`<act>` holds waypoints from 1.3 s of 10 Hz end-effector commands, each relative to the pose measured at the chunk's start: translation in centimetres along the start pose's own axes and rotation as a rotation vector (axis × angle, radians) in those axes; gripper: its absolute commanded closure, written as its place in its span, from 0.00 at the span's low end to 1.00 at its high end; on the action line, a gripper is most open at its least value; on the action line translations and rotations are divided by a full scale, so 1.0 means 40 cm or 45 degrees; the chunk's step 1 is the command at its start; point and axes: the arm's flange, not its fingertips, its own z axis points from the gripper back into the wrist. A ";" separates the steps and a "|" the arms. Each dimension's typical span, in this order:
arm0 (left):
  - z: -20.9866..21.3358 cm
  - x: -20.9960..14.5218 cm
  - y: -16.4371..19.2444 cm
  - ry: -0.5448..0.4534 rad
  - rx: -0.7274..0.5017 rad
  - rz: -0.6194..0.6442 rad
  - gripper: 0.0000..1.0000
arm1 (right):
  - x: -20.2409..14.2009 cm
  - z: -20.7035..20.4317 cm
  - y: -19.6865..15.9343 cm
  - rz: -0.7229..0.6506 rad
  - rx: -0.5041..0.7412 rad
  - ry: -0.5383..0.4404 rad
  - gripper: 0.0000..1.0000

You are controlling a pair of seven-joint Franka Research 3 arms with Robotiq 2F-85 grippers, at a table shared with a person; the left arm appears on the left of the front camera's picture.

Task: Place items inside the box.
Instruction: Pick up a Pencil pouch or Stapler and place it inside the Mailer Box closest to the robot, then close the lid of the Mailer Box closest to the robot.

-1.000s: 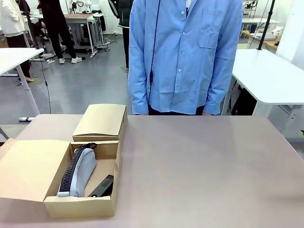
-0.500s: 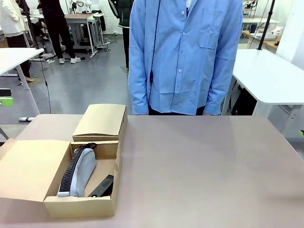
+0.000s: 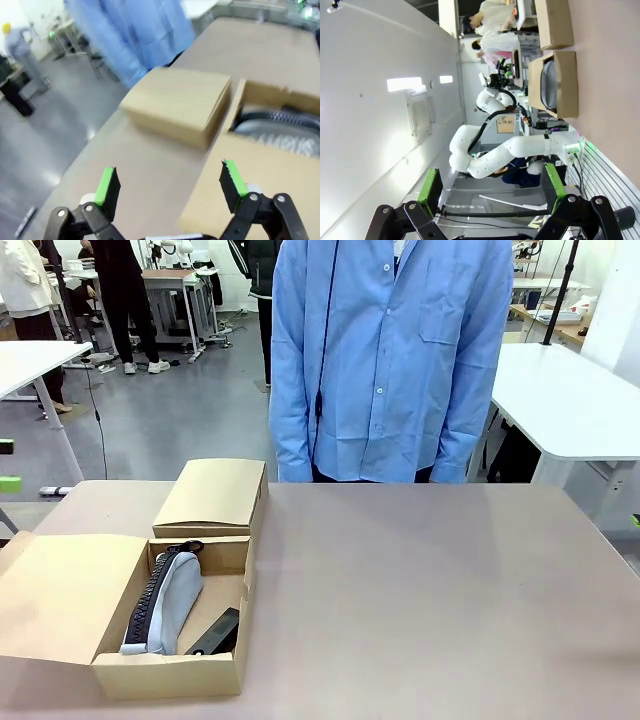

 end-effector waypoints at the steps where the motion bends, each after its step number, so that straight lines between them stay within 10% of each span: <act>1: 0.065 -0.103 0.068 0.147 0.070 0.038 0.00 | -0.007 -0.005 0.015 -0.030 0.017 -0.007 0.00; 6: 0.029 -0.265 0.024 0.600 -0.225 0.121 0.00 | -0.007 -0.005 0.015 -0.030 0.017 -0.007 0.00; 13: -0.111 -0.217 -0.109 0.442 -0.634 0.106 0.00 | -0.007 -0.005 0.015 -0.030 0.017 -0.007 0.00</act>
